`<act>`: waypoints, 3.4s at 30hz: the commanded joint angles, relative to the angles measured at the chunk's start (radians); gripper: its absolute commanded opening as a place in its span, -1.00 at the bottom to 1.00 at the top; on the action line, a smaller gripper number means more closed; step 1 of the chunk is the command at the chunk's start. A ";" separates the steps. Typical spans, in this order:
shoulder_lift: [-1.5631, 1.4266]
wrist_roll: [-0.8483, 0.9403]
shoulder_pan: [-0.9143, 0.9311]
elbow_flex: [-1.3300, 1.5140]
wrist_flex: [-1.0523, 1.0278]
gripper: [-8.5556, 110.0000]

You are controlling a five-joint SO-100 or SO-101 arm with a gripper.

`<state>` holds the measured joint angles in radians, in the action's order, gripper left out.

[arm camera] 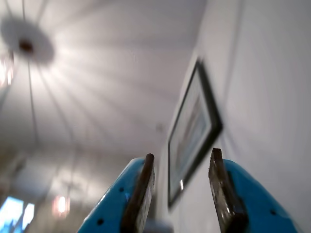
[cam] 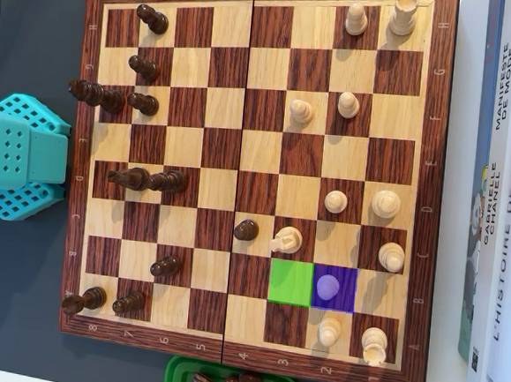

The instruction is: Play chess

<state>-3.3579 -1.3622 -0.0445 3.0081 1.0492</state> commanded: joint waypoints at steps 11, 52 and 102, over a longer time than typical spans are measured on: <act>0.012 0.140 0.008 -0.227 -0.831 -0.57; 1.660 0.138 0.225 -1.672 -2.528 -0.57; 2.362 0.140 0.282 -2.218 -2.517 -0.57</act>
<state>-0.9817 -1.2257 0.2148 0.8422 -1.4757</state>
